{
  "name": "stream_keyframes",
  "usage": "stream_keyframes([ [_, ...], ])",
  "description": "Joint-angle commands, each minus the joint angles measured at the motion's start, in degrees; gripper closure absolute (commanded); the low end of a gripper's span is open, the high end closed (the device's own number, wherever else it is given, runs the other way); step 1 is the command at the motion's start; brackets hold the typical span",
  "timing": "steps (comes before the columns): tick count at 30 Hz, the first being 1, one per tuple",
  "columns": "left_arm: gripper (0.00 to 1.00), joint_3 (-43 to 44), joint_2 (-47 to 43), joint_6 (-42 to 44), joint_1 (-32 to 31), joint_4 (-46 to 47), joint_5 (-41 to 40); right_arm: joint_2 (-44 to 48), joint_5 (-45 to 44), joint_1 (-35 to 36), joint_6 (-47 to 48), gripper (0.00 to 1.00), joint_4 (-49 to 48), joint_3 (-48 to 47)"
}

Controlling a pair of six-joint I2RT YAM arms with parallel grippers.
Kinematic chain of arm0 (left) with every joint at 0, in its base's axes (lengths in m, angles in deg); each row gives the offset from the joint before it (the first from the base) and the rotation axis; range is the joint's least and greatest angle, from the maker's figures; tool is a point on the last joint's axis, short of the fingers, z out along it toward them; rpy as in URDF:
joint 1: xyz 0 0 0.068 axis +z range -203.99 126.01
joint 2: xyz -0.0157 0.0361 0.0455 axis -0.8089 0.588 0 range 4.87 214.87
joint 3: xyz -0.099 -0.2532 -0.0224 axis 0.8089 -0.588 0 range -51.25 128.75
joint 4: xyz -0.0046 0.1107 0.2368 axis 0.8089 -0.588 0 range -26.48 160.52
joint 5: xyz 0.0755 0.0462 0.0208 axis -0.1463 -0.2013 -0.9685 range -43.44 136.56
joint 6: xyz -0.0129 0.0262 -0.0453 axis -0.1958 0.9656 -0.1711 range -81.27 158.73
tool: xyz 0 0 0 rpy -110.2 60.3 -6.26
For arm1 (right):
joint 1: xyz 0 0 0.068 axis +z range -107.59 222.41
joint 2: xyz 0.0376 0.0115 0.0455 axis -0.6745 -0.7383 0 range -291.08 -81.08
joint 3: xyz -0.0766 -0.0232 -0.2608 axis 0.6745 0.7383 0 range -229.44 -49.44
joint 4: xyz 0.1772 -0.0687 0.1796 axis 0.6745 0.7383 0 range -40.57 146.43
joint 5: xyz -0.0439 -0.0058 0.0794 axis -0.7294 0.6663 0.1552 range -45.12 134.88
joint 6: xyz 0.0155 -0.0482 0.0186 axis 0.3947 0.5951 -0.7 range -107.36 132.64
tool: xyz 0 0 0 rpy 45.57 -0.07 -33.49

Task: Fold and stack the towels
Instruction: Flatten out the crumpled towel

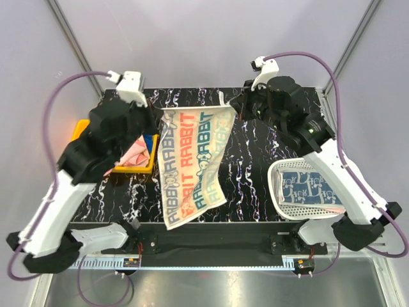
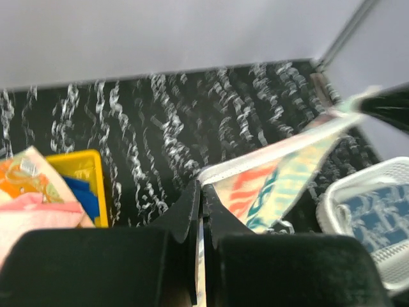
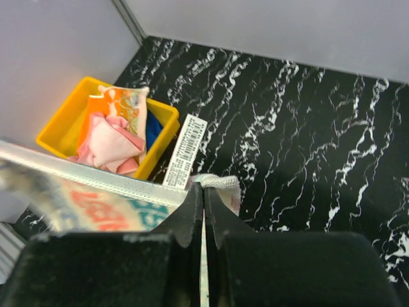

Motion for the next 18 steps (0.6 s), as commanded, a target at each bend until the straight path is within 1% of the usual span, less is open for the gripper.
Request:
stream_keyframes([
  [1, 1.0, -6.02, 2.65, -0.77, 17.56, 9.34, 26.28, -0.41, -1.79, -7.49, -0.03, 1.0, -1.27, 1.57],
  [2, 1.0, -6.39, 4.41, -1.3, 19.88, 12.58, 29.76, -2.25, -1.35, -8.47, -0.04, 1.0, -1.45, 1.75],
  [3, 1.0, -6.49, 9.04, -1.13, 21.21, 13.75, 31.1, -3.4, -0.47, -9.44, 0.23, 1.0, -1.63, 1.32],
  [5, 1.0, -6.22, 13.02, -1.13, 23.76, 17.51, 30.67, -7.6, 1.72, -12.86, 0.23, 1.0, -2.76, 0.79],
  [6, 1.0, -5.87, 17.13, -1.48, 24.82, 18.84, 31.2, -9.19, 4.6, -13.92, 0.23, 1.0, -4.69, 0.26],
  [7, 1.0, -4.22, 19.17, -1.92, 26.66, 19.99, 31.2, -10.95, 6.11, -16.37, 0.05, 1.0, -5.49, -0.35],
  [8, 1.0, -2.72, 21.89, -2.79, 27.54, 21.39, 31.29, -14.62, 6.91, -17.26, -0.21, 1.0, -6.28, -1.23],
  [9, 1.0, -0.71, 24.53, -2.97, 28.25, 21.67, 31.55, -16.66, 9.18, -18.32, -0.3, 1.0, -8.38, -2.72],
  [10, 1.0, 1.66, 30.47, -3.15, 29.47, 21.58, 31.56, -18.59, 9.99, -19.2, -0.56, 1.0, -9.79, -3.51],
  [11, 1.0, 7.08, 33.49, -3.33, 29.92, 20.89, 31.64, -22.96, 11.3, -20.77, -0.56, 1.0, -11.02, -4.65],
  [12, 1.0, 10.09, 36.39, -3.24, 30.27, 20.44, 31.73, -25.44, 11.92, -21.57, -0.74, 1.0, -11.9, -8.32],
  [13, 1.0, 15.95, 42.51, -3.15, 30.71, 19.92, 31.73, -28.16, 12.62, -22.36, -1.43, 1.0, -11.91, -10.79],
  [14, 1.0, 18.8, 45.27, -2.98, 30.8, 18.78, 31.82, -33.41, 13.76, -23.85, -1.79, 1.0, -11.65, -13.34],
  [15, 1.0, 21.35, 48.25, -2.98, 30.98, 18.33, 31.91, -36.08, 14.12, -24.39, -2.05, 1.0, -11.04, -17.98],
  [16, 1.0, 25.2, 52.55, -3.06, 31.42, 17.72, 31.99, -38.36, 14.56, -24.91, -2.84, 1.0, -10.6, -20.11],
  [17, 1.0, 26.63, 54.68, -3.59, 31.68, 17.45, 32.17, -42.48, 15.61, -25.7, -3.46, 1.0, -9.38, -22.22],
  [18, 1.0, 27.17, 55.83, -3.85, 31.86, 17.63, 32.35, -44.35, 16.05, -25.88, -3.99, 1.0, -8.75, -25.9],
])
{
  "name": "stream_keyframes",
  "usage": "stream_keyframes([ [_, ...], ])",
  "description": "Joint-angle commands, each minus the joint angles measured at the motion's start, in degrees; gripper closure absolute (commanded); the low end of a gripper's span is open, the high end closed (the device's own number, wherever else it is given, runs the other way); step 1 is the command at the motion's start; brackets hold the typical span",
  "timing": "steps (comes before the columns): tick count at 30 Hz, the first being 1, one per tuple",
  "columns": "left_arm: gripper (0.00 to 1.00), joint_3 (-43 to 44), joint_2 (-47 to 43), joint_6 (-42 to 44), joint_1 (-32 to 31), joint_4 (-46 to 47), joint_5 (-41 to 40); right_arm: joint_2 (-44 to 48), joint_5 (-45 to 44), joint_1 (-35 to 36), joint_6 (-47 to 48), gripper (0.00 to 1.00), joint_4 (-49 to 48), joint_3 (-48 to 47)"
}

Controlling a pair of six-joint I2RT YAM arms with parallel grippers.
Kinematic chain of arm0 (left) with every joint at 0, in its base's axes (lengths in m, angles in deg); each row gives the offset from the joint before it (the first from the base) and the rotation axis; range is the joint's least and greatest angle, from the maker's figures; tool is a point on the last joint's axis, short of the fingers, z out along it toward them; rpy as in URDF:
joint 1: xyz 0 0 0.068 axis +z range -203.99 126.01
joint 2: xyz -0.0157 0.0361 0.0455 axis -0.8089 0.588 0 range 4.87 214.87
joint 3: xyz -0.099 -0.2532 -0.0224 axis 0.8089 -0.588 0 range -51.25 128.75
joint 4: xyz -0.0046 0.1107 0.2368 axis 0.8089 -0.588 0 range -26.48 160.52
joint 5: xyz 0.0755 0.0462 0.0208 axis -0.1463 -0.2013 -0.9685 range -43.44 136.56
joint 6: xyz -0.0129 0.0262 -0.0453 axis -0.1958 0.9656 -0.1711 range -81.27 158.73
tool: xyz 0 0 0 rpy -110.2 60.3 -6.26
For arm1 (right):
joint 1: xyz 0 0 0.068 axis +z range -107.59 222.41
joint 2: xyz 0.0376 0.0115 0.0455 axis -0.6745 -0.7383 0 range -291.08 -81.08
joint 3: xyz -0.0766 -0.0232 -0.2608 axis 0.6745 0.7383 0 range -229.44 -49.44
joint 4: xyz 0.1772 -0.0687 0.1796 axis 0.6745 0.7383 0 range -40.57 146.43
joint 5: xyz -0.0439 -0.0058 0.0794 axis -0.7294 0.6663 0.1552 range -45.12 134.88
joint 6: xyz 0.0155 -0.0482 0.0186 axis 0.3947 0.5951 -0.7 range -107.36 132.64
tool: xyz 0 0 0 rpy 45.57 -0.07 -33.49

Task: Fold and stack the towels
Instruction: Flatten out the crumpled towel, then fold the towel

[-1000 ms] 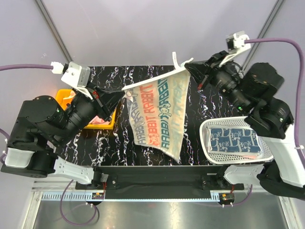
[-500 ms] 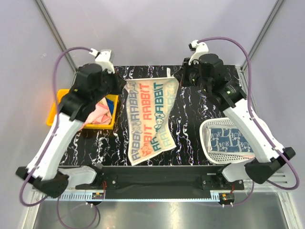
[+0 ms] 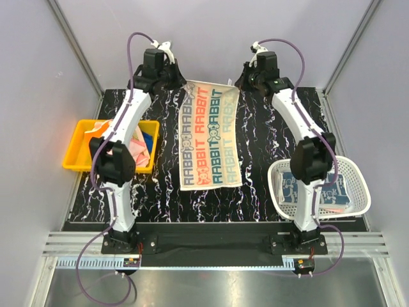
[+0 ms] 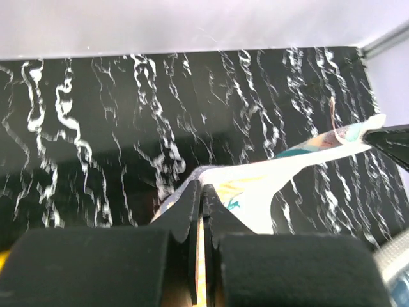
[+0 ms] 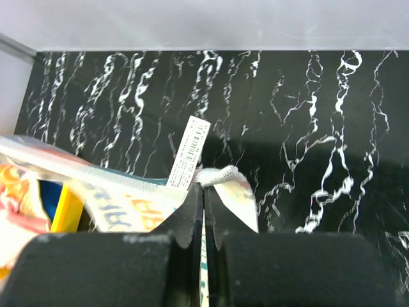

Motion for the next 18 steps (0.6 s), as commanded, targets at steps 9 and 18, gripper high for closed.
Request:
stream_keyframes([
  [9, 1.0, -11.27, -0.39, -3.65, 3.25, 6.5, -3.77, -3.33, 3.55, -3.57, -4.98, 1.0, -1.23, 4.44],
  [18, 1.0, -31.14, -12.09, -4.8, -1.49, 5.63, -13.5, 11.18, 3.64, -0.41, -10.09, 1.0, -5.98, 31.7],
])
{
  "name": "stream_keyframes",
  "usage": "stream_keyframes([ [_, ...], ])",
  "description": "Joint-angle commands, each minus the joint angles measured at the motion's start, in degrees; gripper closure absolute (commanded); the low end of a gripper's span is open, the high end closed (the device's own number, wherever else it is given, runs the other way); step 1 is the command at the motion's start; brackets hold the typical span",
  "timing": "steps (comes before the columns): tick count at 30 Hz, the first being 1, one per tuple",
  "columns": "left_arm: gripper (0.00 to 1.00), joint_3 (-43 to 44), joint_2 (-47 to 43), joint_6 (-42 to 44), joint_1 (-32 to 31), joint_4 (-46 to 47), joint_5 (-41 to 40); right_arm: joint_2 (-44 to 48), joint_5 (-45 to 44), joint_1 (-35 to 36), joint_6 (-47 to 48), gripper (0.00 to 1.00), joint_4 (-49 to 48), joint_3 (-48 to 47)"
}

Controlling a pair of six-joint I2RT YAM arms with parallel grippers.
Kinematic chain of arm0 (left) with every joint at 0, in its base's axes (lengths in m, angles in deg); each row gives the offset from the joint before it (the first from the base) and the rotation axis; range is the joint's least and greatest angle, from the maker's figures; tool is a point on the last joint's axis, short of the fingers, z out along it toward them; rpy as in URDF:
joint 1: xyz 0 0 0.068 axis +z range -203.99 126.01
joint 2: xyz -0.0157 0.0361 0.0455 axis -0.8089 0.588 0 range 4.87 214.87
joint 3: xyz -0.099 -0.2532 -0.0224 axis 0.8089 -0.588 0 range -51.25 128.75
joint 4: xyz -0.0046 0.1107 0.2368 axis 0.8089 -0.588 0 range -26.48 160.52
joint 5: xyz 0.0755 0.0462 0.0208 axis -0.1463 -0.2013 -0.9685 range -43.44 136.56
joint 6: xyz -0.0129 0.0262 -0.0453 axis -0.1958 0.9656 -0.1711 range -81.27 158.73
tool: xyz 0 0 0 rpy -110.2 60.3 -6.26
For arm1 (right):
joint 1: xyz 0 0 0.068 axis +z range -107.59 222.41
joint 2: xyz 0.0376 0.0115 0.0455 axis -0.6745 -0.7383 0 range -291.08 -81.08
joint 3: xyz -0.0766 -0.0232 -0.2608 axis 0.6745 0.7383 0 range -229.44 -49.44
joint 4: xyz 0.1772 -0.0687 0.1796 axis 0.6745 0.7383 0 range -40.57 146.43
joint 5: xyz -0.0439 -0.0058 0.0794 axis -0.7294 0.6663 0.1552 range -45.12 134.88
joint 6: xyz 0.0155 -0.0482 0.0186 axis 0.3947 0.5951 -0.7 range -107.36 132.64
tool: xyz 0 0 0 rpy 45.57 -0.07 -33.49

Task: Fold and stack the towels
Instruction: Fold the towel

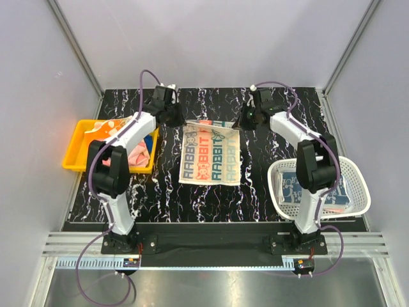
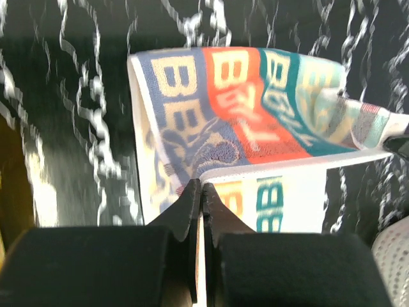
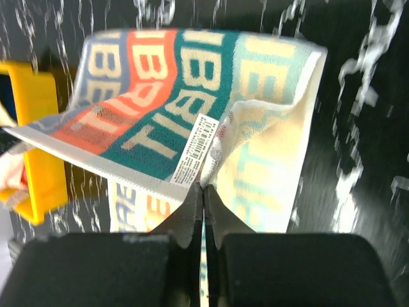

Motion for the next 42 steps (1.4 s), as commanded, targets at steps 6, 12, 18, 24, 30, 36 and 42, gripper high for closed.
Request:
stream_keyframes([
  [6, 1.0, -11.87, -12.63, 0.84, -5.27, 0.23, -18.2, 14.63, -9.01, 3.59, -3.02, 1.0, -2.08, 17.65],
  [12, 1.0, -19.61, -17.03, 0.32, -8.0, 0.76, -22.16, 21.22, -10.69, 5.08, -4.78, 1.0, -3.04, 26.0],
  [18, 1.0, -22.78, -22.03, -0.12, -9.15, -0.3, -24.8, 26.93, -11.92, 5.52, -6.01, 1.0, -2.43, 29.17],
  [24, 1.0, -25.23, -24.5, 0.14, -10.11, -1.18, -25.77, 30.98, -11.92, 6.23, -8.46, 1.0, -3.13, 33.39],
  [30, 1.0, -28.22, -25.29, -1.26, -12.14, -1.09, -27.53, 33.7, -11.48, 7.19, -11.55, 1.0, -6.03, 38.31],
  [36, 1.0, -30.16, -26.61, -2.41, -12.67, -0.82, -29.02, 36.25, -12.36, 7.63, -12.16, 1.0, -5.86, 39.37],
  [42, 1.0, -29.29, -28.8, -2.23, -12.58, -2.4, -30.52, 37.92, -12.71, 7.81, -12.25, 1.0, -4.45, 38.76],
])
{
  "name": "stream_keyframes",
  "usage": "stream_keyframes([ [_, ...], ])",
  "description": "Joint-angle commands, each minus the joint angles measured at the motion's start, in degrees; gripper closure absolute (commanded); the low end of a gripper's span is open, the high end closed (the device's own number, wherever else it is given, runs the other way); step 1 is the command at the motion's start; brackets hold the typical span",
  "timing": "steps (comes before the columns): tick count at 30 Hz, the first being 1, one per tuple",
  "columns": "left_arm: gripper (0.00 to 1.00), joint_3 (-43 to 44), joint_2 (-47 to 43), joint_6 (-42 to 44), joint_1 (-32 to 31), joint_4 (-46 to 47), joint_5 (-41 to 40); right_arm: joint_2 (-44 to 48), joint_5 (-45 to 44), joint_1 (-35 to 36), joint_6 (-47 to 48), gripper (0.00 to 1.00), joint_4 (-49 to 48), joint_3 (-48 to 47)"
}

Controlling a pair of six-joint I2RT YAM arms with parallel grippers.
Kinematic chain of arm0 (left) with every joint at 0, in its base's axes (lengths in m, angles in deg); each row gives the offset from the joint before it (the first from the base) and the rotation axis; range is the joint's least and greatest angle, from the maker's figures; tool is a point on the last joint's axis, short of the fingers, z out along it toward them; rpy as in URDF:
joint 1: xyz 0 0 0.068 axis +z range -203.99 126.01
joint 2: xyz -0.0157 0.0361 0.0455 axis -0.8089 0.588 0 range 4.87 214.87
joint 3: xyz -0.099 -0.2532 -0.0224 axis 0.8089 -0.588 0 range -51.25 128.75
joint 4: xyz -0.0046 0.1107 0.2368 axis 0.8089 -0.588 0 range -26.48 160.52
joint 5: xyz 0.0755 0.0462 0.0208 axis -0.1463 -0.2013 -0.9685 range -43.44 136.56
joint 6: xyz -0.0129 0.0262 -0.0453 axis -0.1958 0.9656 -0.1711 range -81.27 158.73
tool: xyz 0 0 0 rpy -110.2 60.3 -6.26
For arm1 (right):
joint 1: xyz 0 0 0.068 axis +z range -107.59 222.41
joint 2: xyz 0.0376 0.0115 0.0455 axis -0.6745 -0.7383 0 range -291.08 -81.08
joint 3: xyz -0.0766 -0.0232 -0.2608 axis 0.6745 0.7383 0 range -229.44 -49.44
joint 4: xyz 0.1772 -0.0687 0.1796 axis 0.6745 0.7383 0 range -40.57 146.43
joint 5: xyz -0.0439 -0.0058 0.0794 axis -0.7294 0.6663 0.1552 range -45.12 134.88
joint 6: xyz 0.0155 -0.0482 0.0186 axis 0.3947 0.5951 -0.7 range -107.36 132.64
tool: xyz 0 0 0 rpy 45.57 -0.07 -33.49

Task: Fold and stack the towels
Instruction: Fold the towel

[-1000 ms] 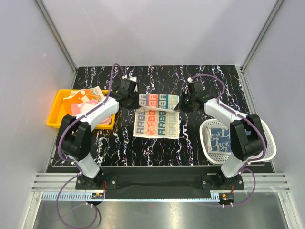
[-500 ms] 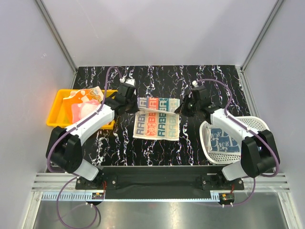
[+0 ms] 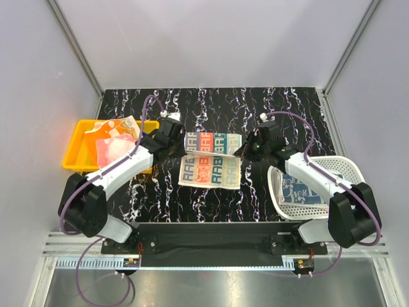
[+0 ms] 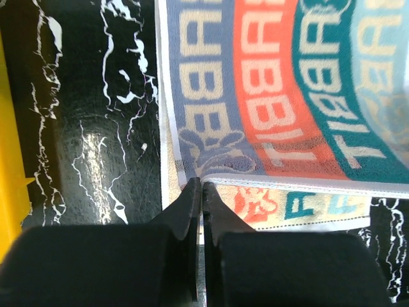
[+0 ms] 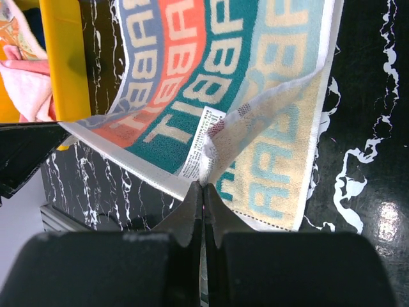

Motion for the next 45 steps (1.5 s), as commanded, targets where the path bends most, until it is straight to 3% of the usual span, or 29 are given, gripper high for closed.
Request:
stream_keyframes([
  [1, 1.0, 0.37, -3.63, 1.44, 1.63, -3.02, -11.94, 2.99, -6.94, -0.48, 1.21, 1.0, 3.94, -0.22],
  [12, 1.0, -5.16, -6.53, 1.0, 1.54, -2.15, -11.42, 4.41, -6.85, 1.72, -0.37, 1.0, 3.33, 3.65],
  [27, 1.0, -16.24, -4.68, -1.9, -2.68, 5.41, -8.6, 0.89, -5.71, 5.85, -4.94, 1.0, -5.63, 14.2],
  [31, 1.0, -17.03, -5.21, -1.64, -3.38, 4.89, -8.69, 1.59, -5.89, 6.12, -5.47, 0.9, -6.6, 16.56],
  [36, 0.8, -17.99, -6.26, -1.46, -4.35, 4.36, -7.99, 5.19, -6.15, 6.12, -5.47, 0.66, -5.2, 18.5],
  [40, 0.68, -17.82, -6.88, -1.37, -4.96, 3.31, -7.46, 8.18, -8.08, 6.12, -4.33, 0.62, -2.48, 17.89],
  [45, 0.62, -16.42, -10.21, -1.46, -6.37, 1.12, -6.76, 9.07, -10.19, 6.03, -2.22, 0.59, -0.63, 15.53],
])
